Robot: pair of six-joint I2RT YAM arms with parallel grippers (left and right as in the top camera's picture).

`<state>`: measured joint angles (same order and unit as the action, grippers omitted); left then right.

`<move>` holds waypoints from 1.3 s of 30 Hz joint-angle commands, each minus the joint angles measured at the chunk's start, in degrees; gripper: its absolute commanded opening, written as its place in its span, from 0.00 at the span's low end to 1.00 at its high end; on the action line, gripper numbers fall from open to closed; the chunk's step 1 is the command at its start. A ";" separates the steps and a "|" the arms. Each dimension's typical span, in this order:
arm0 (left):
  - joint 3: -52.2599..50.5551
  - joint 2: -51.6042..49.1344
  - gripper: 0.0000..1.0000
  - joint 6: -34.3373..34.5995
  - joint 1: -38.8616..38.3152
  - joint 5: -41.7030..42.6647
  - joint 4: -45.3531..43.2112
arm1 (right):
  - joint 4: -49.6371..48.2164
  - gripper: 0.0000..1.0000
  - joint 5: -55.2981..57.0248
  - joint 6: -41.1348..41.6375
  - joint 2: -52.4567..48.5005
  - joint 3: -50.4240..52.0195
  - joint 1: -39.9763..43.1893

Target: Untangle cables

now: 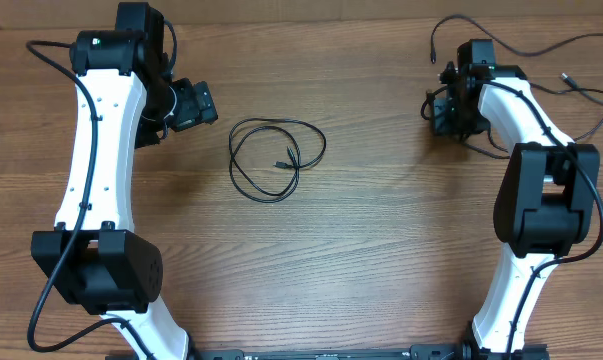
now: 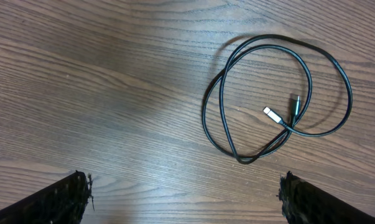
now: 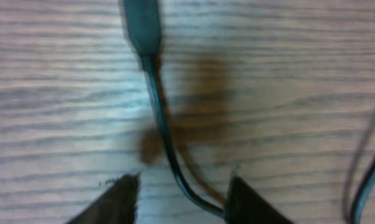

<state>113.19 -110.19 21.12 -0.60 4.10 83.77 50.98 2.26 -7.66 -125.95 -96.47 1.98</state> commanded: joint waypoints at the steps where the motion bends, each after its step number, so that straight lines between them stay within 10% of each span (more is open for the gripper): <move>1: 0.37 -0.07 0.99 1.18 0.20 0.22 -0.04 | -0.07 0.33 0.61 0.11 0.46 1.05 0.35; 13: 0.37 -0.07 1.00 1.18 0.20 0.22 -0.04 | 0.42 0.04 0.66 2.34 0.46 2.56 0.35; 34: 0.37 -0.07 0.99 1.18 0.22 0.22 -0.04 | 6.82 0.04 0.74 11.54 6.64 0.37 3.30; 39: 0.37 -0.07 0.99 1.18 0.20 0.22 -0.04 | 2.58 0.43 -5.68 6.10 6.71 0.61 2.84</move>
<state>113.19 -110.19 21.12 -0.60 4.10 83.77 55.51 1.34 1.50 -121.14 -94.63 5.50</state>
